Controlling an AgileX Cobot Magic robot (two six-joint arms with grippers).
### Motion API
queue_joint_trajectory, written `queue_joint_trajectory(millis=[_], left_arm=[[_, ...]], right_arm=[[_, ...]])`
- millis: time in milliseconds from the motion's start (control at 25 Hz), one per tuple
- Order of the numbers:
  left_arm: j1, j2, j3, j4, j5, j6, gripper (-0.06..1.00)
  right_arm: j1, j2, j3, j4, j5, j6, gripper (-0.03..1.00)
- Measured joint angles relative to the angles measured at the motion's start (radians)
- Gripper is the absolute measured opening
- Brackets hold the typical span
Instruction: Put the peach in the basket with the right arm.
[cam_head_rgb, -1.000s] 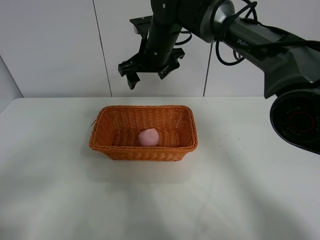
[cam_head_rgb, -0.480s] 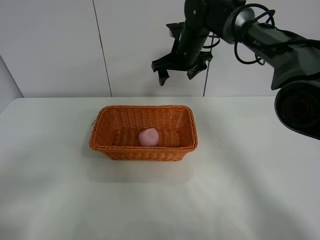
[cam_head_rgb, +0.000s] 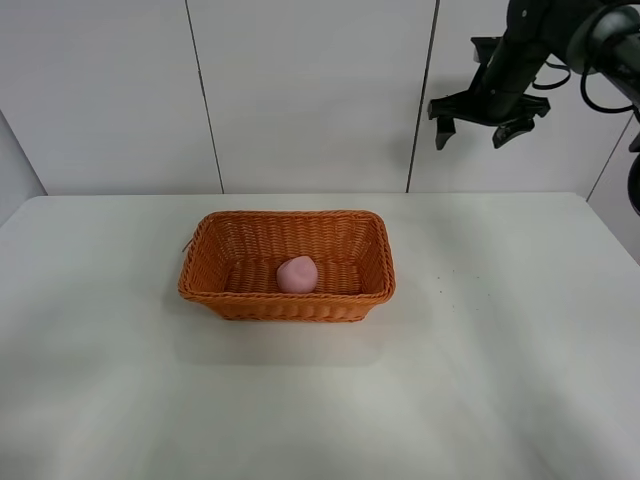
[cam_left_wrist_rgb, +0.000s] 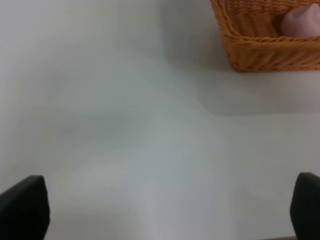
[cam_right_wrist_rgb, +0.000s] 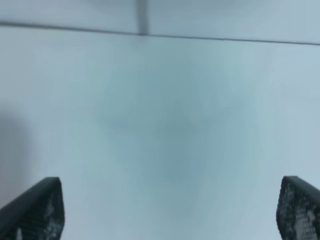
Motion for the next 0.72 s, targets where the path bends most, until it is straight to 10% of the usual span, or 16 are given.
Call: queue_joint_trajectory(millis=[720], left_arm=[[0.0, 0.0, 0.0, 0.0, 0.0, 0.0, 0.99]], right_arm=[[-0.084, -0.171, 0.247, 0.056, -0.002, 0.0, 0.65]])
